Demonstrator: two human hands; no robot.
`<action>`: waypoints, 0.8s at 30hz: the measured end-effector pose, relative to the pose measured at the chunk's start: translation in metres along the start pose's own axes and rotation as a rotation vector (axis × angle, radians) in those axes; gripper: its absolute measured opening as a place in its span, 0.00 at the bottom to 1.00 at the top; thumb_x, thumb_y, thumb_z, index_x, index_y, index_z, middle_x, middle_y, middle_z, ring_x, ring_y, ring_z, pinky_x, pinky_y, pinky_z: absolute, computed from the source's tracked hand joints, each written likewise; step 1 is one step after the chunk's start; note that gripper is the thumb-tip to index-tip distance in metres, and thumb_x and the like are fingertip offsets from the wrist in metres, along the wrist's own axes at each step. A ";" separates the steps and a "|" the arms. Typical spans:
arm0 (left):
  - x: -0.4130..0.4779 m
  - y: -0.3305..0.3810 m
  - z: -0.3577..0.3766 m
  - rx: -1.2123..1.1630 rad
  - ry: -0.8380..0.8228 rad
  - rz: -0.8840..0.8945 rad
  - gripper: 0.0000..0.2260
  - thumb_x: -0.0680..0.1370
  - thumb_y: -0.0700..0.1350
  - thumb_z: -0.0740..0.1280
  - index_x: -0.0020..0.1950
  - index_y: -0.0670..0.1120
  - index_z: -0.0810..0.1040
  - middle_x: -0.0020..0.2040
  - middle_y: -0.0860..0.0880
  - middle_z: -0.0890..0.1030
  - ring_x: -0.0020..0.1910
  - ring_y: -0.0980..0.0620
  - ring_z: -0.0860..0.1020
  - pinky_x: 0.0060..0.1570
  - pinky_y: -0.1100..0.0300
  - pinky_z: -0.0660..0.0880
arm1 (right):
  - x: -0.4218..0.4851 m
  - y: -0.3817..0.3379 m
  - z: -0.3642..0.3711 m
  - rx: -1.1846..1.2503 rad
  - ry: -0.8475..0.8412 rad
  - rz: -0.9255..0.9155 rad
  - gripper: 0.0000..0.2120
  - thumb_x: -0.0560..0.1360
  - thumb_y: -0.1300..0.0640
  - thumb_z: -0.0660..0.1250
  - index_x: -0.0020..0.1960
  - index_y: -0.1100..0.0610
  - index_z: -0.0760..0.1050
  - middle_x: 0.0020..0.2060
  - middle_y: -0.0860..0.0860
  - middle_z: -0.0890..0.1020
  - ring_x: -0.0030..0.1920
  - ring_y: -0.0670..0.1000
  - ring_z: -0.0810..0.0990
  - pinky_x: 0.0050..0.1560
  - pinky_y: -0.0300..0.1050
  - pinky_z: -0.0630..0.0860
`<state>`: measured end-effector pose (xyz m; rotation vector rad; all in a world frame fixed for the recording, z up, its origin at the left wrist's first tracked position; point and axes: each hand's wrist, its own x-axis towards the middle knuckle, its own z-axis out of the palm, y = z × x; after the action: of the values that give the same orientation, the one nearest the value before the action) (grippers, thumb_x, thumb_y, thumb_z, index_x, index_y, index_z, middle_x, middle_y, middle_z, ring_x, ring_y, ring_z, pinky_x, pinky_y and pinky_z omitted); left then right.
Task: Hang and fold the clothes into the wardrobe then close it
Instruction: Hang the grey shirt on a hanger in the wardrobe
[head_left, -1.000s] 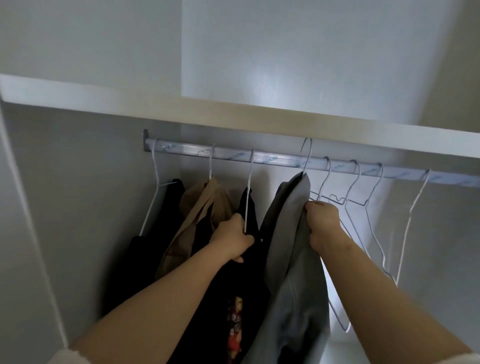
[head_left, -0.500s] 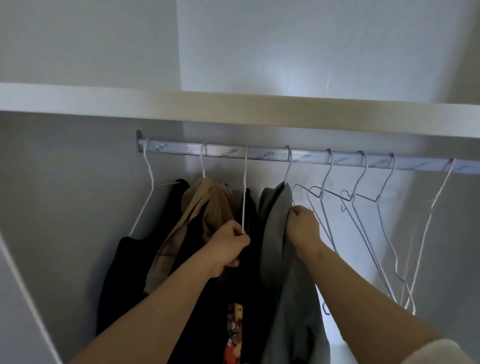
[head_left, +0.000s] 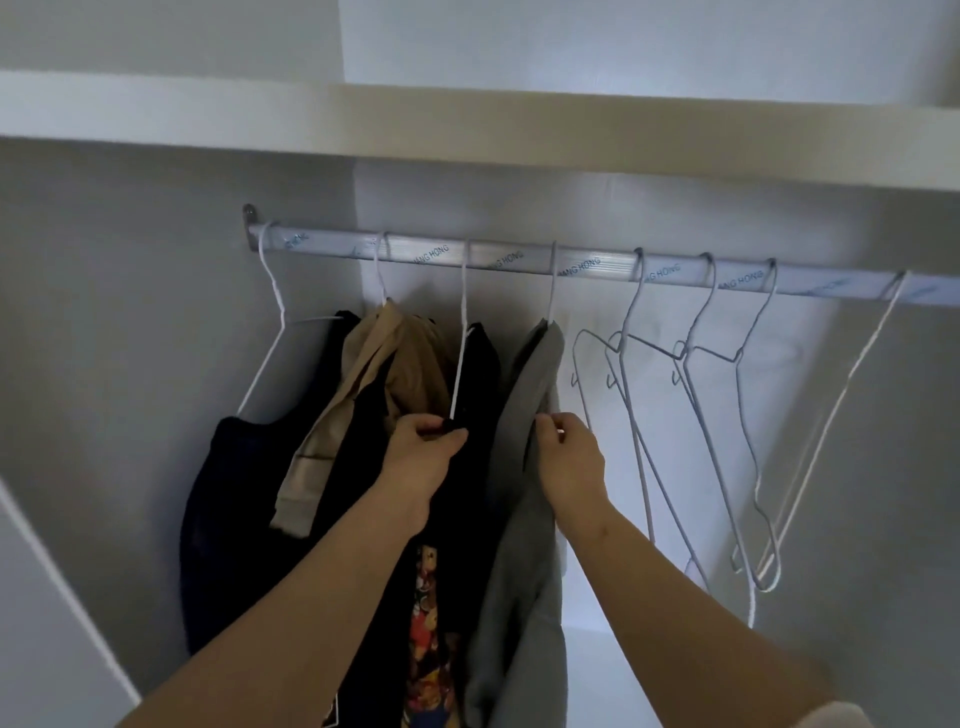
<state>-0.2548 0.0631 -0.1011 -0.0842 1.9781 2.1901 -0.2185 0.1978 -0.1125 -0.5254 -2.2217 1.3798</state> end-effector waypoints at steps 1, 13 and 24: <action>-0.002 -0.002 -0.001 0.052 0.042 0.056 0.10 0.75 0.41 0.69 0.51 0.49 0.70 0.45 0.49 0.75 0.41 0.53 0.76 0.33 0.63 0.70 | -0.005 0.003 -0.001 0.005 -0.014 0.002 0.09 0.81 0.52 0.54 0.47 0.53 0.70 0.37 0.45 0.73 0.37 0.42 0.71 0.36 0.38 0.66; -0.062 -0.003 0.013 0.481 -0.145 0.425 0.08 0.76 0.42 0.65 0.42 0.56 0.71 0.41 0.55 0.74 0.39 0.57 0.73 0.39 0.64 0.70 | -0.082 0.011 -0.032 0.180 -0.059 0.262 0.08 0.80 0.57 0.57 0.51 0.57 0.74 0.47 0.54 0.79 0.47 0.54 0.78 0.53 0.49 0.75; -0.194 -0.086 0.012 0.548 -0.756 -0.057 0.05 0.77 0.42 0.63 0.42 0.50 0.74 0.38 0.52 0.78 0.29 0.56 0.74 0.29 0.65 0.67 | -0.269 0.062 -0.087 0.370 0.406 0.654 0.06 0.78 0.60 0.60 0.43 0.56 0.73 0.34 0.51 0.77 0.32 0.49 0.74 0.33 0.39 0.71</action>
<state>-0.0483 0.0628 -0.1512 0.6468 1.9509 1.2683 0.0557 0.1395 -0.1857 -1.3292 -1.4716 1.7435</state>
